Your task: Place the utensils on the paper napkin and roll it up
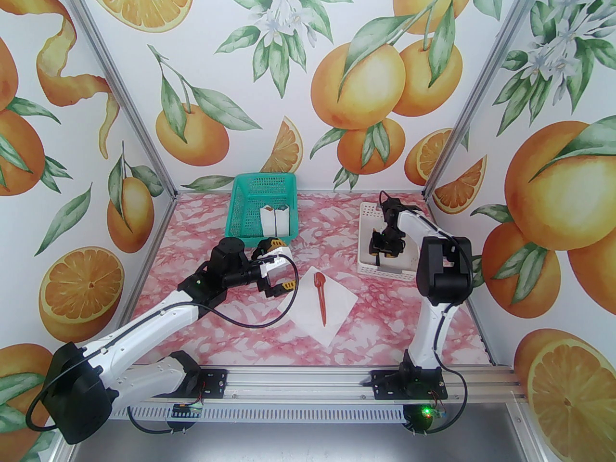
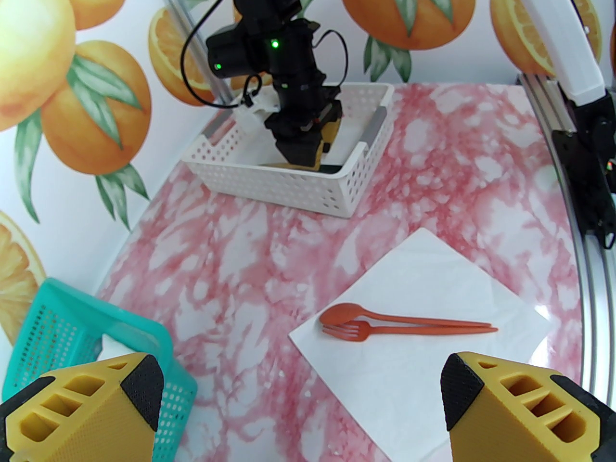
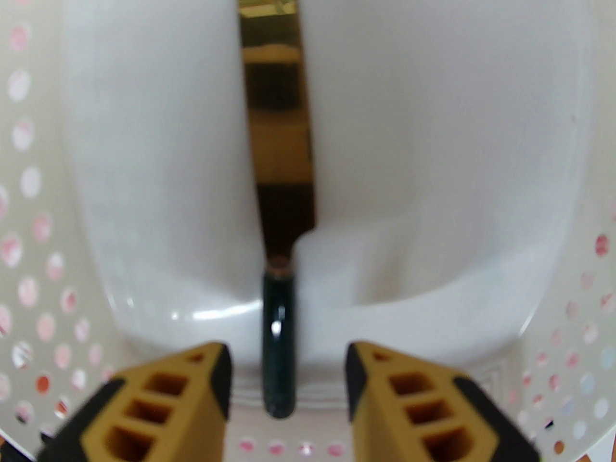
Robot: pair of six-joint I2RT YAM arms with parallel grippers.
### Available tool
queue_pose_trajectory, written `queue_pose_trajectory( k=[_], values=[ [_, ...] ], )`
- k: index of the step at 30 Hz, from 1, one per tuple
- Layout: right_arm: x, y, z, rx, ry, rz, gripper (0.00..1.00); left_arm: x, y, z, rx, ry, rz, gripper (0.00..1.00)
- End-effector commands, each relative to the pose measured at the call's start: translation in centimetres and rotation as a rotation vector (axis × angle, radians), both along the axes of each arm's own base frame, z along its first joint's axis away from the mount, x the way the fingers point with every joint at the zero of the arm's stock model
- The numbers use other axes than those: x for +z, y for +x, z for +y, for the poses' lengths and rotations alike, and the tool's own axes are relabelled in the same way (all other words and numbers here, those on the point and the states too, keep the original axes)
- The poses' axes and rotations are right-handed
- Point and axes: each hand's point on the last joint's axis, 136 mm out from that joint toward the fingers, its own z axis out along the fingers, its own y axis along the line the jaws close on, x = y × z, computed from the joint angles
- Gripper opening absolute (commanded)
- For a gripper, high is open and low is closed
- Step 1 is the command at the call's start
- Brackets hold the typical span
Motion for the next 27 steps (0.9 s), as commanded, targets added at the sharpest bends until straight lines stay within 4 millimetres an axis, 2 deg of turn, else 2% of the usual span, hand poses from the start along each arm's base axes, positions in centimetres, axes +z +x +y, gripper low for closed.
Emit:
queue_pose_trajectory(
  k=[1, 15, 27],
  values=[
    [-0.6, 0.1, -0.4, 0.002, -0.013, 0.022, 0.43, 0.8, 0.0, -0.4, -0.019, -0.009, -0.016, 1.00],
    [-2.4, -0.5, -0.1, 0.001, 0.010, 0.063, 0.36, 0.7, -0.1, -0.4, -0.021, -0.009, -0.015, 1.00],
    [-3.3, -1.1, -0.3, 0.004, 0.000, 0.085, 0.24, 0.8, -0.1, -0.4, -0.021, -0.009, -0.015, 1.00]
  ],
)
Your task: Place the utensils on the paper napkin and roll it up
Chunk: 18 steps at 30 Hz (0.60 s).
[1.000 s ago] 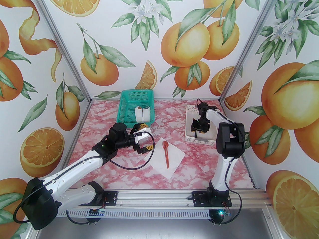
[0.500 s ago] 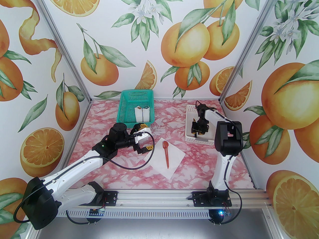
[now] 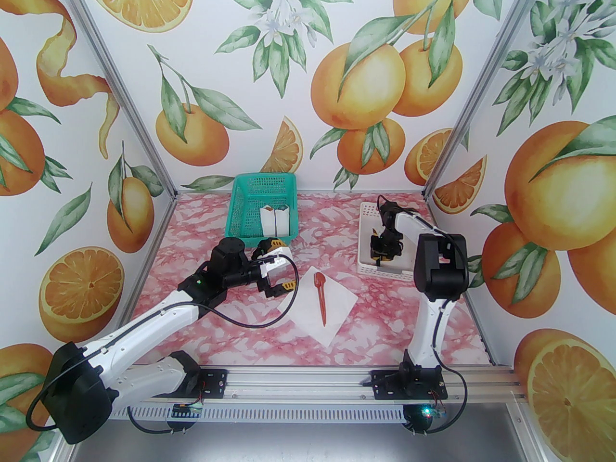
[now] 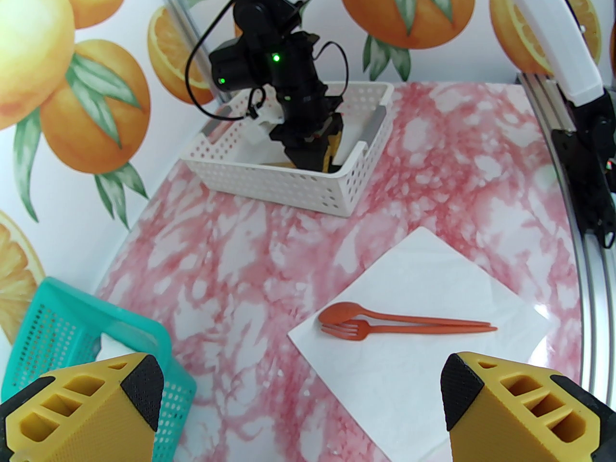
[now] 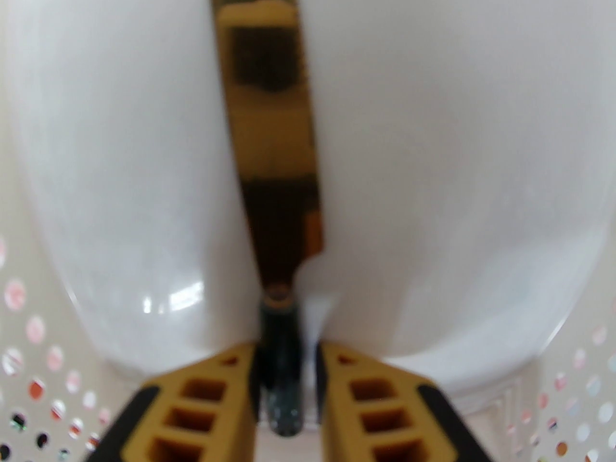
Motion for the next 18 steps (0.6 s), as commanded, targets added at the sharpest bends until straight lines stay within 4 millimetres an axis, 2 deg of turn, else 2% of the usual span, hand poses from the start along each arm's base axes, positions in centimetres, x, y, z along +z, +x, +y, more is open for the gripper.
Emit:
queue_pose_trajectory(
  k=[1, 8, 18],
  values=[
    [-1.6, -0.8, -0.3, 0.003, -0.005, 0.042, 0.23, 0.8, -0.1, -0.4, -0.021, -0.010, -0.016, 1.00],
    [-0.6, -0.4, -0.6, 0.006, -0.020, 0.009, 0.16, 0.8, 0.0, -0.4, -0.022, -0.010, -0.017, 1.00],
    [1.5, 0.0, -0.7, 0.000, -0.023, -0.048, 0.15, 1.0, -0.1, -0.4, -0.022, -0.012, -0.020, 1.00]
  ],
)
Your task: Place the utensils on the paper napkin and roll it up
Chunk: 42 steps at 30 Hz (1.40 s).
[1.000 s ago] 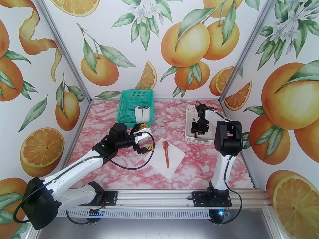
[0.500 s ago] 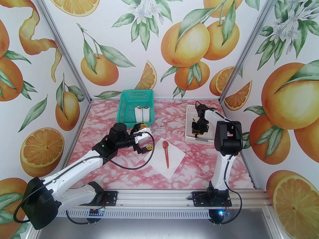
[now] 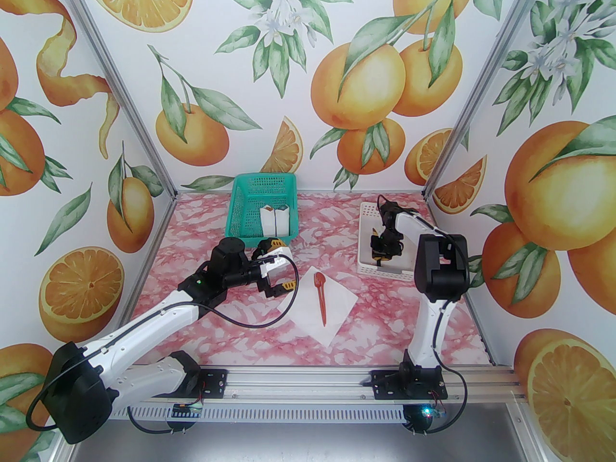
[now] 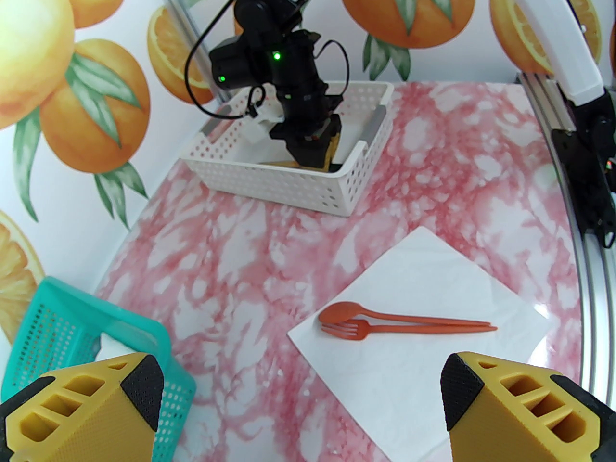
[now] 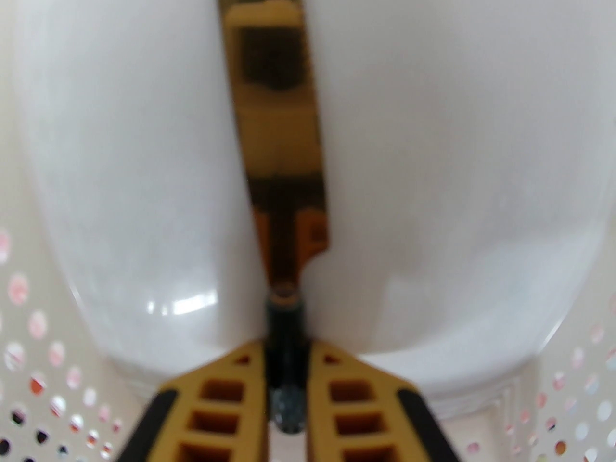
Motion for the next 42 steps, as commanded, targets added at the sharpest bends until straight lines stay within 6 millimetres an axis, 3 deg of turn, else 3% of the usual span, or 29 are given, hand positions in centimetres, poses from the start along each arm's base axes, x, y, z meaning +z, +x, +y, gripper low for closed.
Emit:
queue_pose_trajectory(
  k=[1, 28, 42],
  values=[
    [1.4, 0.0, -0.7, -0.007, -0.023, -0.038, 0.14, 1.1, -0.1, -0.3, -0.021, -0.014, -0.022, 1.00],
    [5.9, 0.4, -0.8, -0.014, -0.032, -0.135, 0.14, 1.2, -0.1, -0.3, -0.020, -0.015, -0.024, 1.00],
    [10.5, 0.1, -0.8, -0.021, -0.033, -0.219, 0.14, 1.3, -0.1, -0.3, -0.019, -0.018, -0.025, 1.00]
  ],
)
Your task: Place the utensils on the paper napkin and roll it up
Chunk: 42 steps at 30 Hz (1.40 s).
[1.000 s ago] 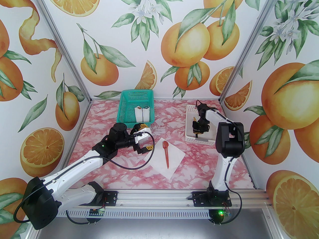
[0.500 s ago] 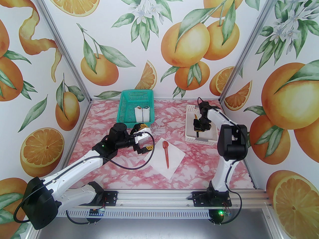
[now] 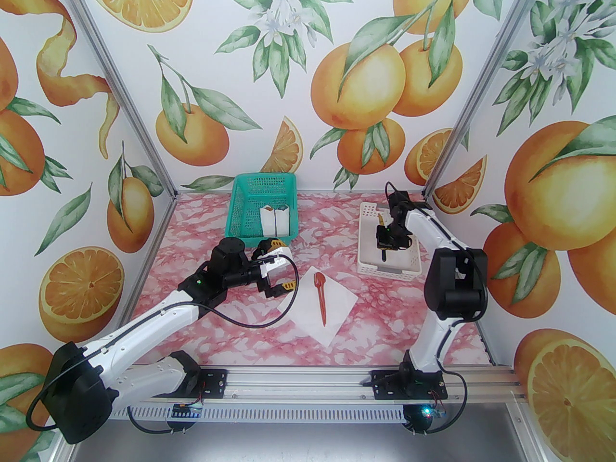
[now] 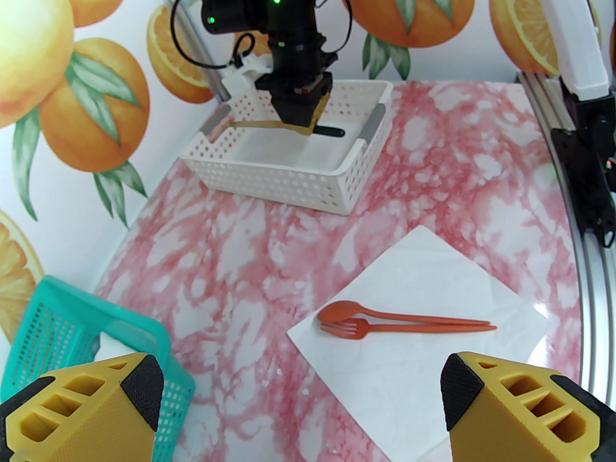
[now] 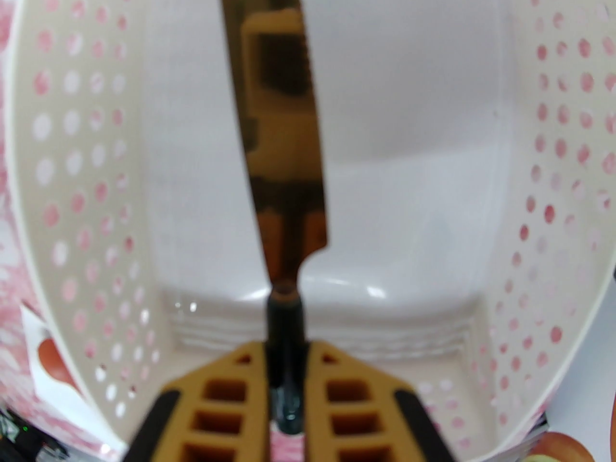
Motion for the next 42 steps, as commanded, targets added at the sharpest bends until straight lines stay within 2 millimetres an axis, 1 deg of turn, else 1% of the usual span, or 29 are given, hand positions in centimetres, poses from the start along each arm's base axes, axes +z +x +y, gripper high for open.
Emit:
queue_pose_trajectory(
  k=[1, 9, 15, 19, 23, 25, 30, 34, 38, 42],
  values=[
    [3.0, -0.1, -0.5, -0.019, -0.014, -0.055, 0.14, 1.3, -0.1, -0.4, -0.020, -0.020, -0.026, 1.00],
    [6.2, -1.6, 0.3, -0.029, 0.017, -0.114, 0.14, 1.3, -0.1, -0.4, -0.019, -0.020, -0.028, 1.00],
    [8.3, -3.7, 1.4, -0.022, 0.027, -0.147, 0.14, 1.4, 0.0, -0.4, -0.017, -0.022, -0.031, 1.00],
    [9.2, -5.3, 2.7, -0.002, 0.019, -0.153, 0.14, 1.5, 0.0, -0.3, -0.015, -0.021, -0.033, 1.00],
    [9.9, -6.8, 4.7, 0.028, 0.023, -0.169, 0.14, 1.6, 0.1, -0.2, -0.010, -0.021, -0.040, 1.00],
    [10.0, -7.4, 5.9, 0.040, 0.026, -0.173, 0.14, 1.7, 0.1, -0.2, -0.007, -0.021, -0.044, 1.00],
    [10.1, -8.8, 9.8, 0.079, 0.101, -0.183, 0.14, 1.8, 0.1, 0.0, 0.001, -0.019, -0.054, 1.00],
    [10.1, -9.6, 11.8, 0.093, 0.125, -0.188, 0.14, 1.9, 0.1, 0.1, 0.005, -0.019, -0.062, 1.00],
    [9.5, -10.4, 13.7, 0.111, 0.143, -0.175, 0.14, 2.0, 0.1, 0.1, 0.006, -0.019, -0.066, 1.00],
    [8.2, -11.5, 15.8, 0.127, 0.163, -0.153, 0.14, 2.1, 0.2, 0.3, 0.016, -0.016, -0.078, 1.00]
  ],
)
